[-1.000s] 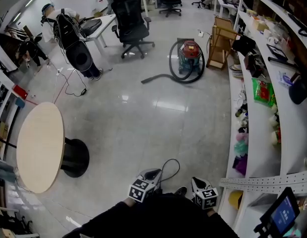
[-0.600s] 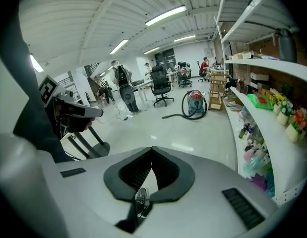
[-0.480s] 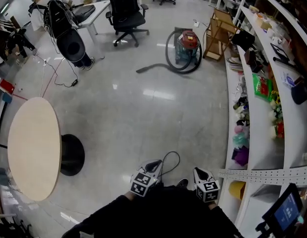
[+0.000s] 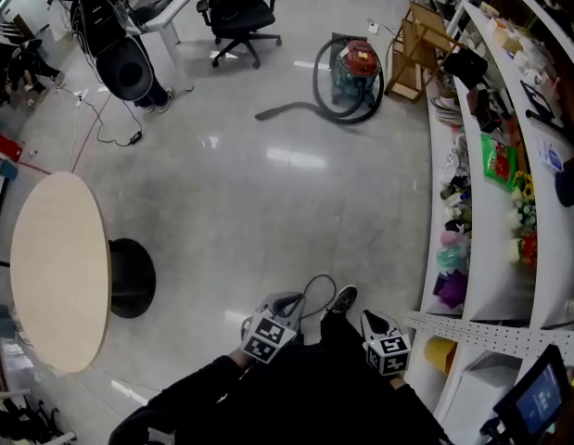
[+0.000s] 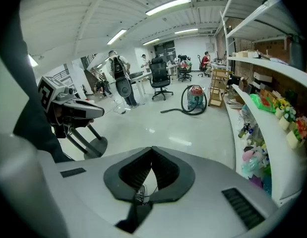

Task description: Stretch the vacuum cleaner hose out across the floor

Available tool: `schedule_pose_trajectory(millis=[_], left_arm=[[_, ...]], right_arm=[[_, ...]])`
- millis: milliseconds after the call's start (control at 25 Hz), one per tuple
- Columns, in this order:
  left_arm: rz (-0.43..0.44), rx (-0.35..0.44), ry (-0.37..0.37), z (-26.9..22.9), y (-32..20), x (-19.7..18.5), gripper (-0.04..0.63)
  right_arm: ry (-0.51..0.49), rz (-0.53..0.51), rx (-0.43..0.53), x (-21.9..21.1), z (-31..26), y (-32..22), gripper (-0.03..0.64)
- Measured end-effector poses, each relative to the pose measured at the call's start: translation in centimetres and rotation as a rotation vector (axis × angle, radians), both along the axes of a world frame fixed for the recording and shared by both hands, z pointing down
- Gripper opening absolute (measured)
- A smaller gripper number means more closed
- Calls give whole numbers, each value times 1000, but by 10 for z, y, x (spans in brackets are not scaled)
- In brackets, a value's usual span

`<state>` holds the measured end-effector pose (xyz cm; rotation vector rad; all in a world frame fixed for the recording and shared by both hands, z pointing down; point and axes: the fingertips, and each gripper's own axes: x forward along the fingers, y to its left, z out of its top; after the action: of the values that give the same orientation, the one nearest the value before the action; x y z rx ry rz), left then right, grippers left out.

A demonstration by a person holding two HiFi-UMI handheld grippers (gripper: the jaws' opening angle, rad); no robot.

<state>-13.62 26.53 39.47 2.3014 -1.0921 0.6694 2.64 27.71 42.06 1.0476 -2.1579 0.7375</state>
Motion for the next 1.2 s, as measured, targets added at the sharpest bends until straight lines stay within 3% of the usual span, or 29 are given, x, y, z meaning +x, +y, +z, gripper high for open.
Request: schedule_pose_trajectory(millis=[200, 400, 560, 960, 1200], left_arm=[[-102, -21, 10, -4, -51, 18, 21], [-237, -1, 29, -30, -115, 46, 21], [-215, 31, -2, -41, -152, 73, 21], [-200, -39, 45, -18, -236, 91, 21], [-164, -35, 190, -9, -336, 68, 21]], right_arm=[[-93, -52, 33, 8, 1, -70, 6], [-126, -55, 99, 55, -15, -147, 6], [-169, -34, 84, 83, -6, -179, 6], [-165, 44, 15, 112, 29, -253, 6], [-96, 99, 11, 89, 27, -328, 6]])
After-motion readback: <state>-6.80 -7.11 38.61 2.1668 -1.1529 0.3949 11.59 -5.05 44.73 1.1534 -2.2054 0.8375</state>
